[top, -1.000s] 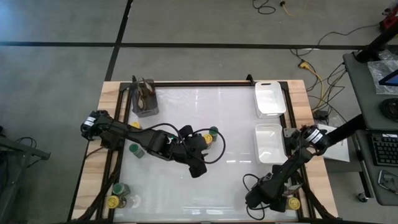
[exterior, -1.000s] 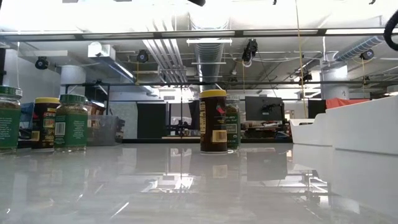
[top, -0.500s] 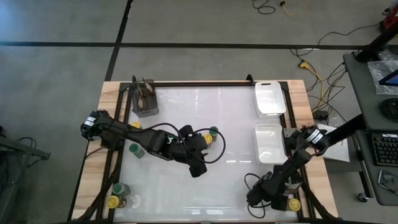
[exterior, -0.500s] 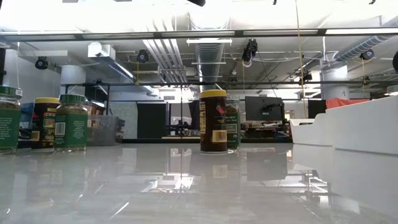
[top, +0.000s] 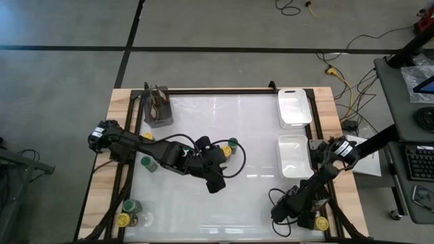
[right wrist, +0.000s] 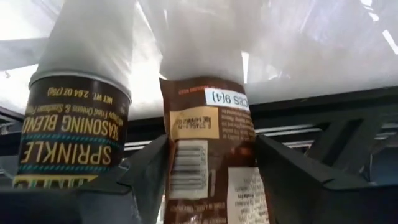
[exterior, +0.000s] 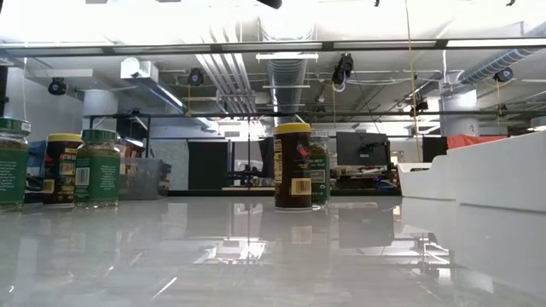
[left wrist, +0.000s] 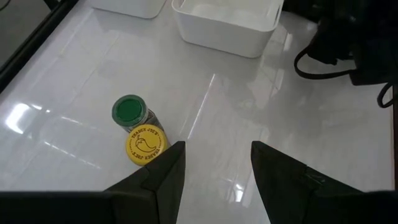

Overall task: Sort spices by type
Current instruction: Put the orange seasoning bag into the black bin

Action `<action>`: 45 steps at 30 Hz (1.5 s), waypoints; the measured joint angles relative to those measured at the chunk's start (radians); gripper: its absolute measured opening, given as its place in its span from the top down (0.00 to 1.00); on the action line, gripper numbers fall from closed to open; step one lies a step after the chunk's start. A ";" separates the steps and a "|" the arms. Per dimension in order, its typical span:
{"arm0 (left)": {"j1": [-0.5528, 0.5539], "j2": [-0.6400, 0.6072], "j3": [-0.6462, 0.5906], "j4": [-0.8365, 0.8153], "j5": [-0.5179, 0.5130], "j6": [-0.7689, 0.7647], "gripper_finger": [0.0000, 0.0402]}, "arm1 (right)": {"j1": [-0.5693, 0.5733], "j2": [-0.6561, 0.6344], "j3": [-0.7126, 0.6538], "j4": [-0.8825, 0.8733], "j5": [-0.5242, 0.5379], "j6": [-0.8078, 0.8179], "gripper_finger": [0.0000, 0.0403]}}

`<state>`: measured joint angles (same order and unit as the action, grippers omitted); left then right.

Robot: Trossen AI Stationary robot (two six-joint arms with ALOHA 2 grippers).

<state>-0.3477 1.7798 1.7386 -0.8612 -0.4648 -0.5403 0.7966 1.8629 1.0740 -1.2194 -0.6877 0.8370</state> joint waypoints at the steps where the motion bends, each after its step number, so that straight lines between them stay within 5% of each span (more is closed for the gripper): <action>1: 0.000 0.000 0.000 0.000 0.000 0.000 0.58 | 0.000 0.000 -0.002 0.001 0.001 0.006 0.47; 19: -0.007 0.000 0.000 0.001 0.001 -0.004 0.58 | -0.061 -0.001 0.039 0.045 0.009 0.071 0.88; 31: -0.053 -0.036 0.028 -0.061 0.003 0.001 0.58 | -0.255 0.048 0.228 0.037 0.138 0.041 0.89; 45: -0.100 -0.182 0.033 -0.366 -0.072 -0.145 0.58 | -0.351 0.383 0.730 -0.292 0.312 -0.279 0.89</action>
<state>-0.4478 1.5980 1.7714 -1.2268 -0.5364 -0.6858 0.4452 2.2458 1.8042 -1.5114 -0.3758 0.5577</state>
